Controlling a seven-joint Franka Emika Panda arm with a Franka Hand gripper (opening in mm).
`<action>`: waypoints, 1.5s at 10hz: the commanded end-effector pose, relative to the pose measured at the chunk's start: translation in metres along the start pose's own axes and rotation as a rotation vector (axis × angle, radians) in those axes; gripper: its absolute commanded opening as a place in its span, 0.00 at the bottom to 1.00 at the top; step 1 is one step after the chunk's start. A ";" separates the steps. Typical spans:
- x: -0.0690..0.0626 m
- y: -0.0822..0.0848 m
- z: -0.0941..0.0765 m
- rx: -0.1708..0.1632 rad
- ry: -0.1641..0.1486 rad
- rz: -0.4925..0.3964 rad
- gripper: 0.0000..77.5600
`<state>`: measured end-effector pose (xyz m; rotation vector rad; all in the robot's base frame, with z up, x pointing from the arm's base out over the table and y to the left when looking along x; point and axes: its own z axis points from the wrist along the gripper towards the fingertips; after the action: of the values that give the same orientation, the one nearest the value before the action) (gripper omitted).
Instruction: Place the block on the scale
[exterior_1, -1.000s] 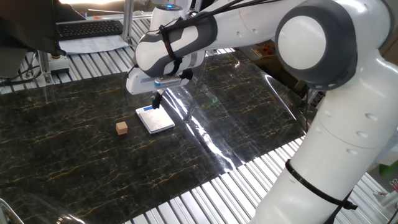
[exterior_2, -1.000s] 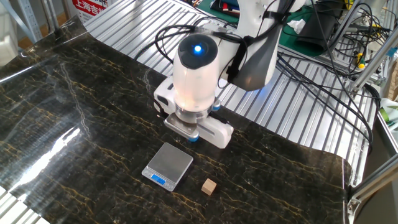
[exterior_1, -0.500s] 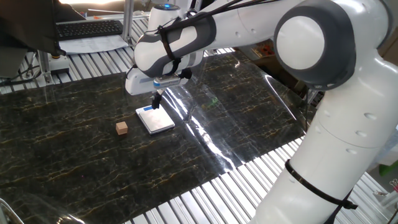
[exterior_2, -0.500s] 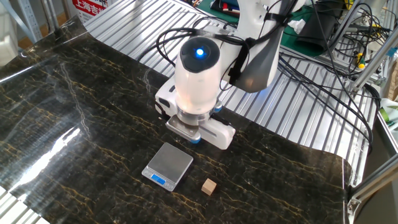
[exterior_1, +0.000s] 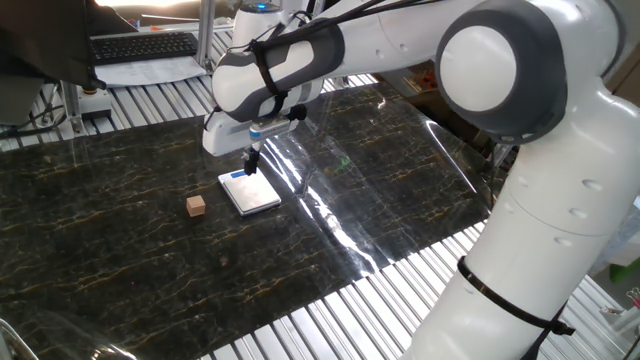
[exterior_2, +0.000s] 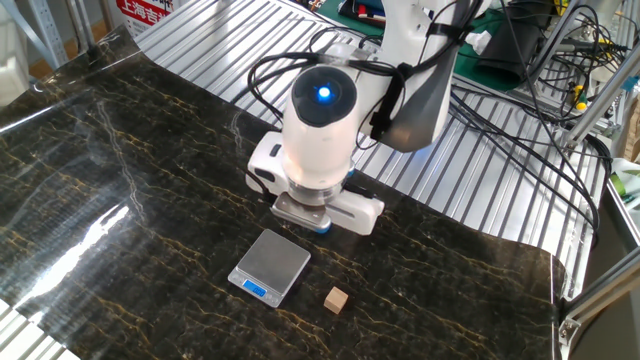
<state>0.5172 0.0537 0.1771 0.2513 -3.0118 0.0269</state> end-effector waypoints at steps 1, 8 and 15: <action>-0.007 0.052 0.011 0.003 -0.028 0.079 0.00; -0.024 0.101 0.041 -0.022 -0.049 0.109 0.00; -0.040 0.095 0.036 -0.020 -0.064 0.145 0.00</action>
<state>0.5299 0.1549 0.1329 0.0668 -3.0759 0.0009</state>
